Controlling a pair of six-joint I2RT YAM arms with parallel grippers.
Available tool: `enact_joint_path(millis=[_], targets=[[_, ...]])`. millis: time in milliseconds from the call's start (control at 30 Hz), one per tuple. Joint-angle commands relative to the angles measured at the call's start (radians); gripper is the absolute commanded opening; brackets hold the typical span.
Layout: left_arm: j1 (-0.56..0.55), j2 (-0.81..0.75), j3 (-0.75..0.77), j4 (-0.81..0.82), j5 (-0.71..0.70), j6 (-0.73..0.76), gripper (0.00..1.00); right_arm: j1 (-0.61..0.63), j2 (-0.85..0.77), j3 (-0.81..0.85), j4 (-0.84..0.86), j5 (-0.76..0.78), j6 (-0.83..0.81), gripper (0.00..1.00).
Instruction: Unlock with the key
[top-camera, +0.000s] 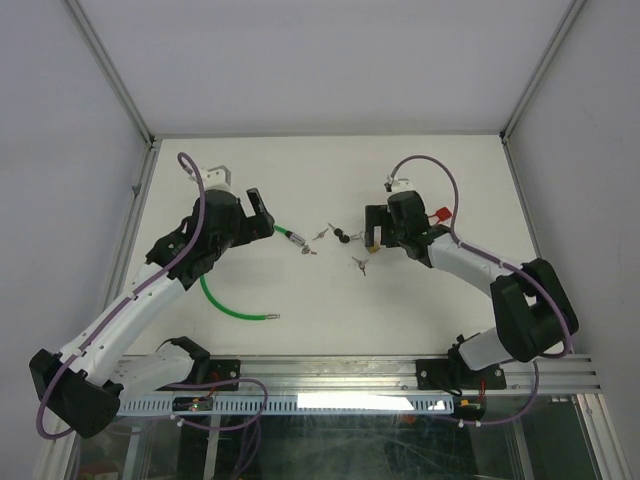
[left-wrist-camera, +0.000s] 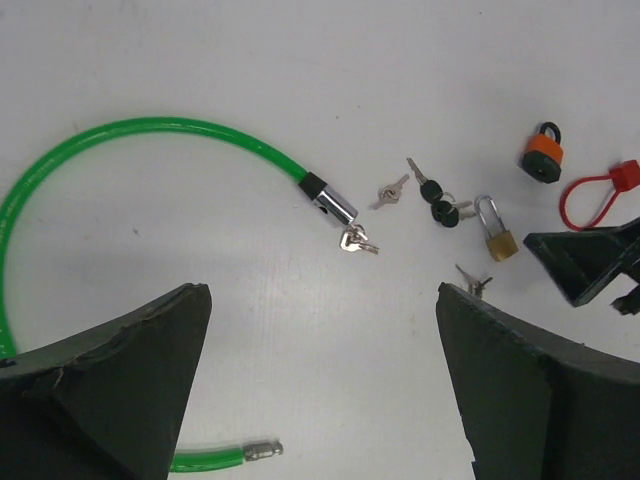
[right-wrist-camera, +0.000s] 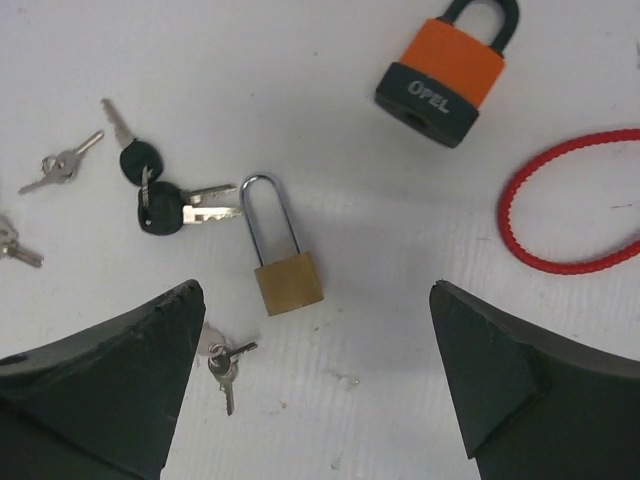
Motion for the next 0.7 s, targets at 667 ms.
enact_joint_path(millis=[667], targets=[[0.034, -0.053, -0.035, -0.003, -0.046, 0.215, 0.99, -0.116, 0.472, 0.422, -0.06, 0.259, 0.199, 0.88]])
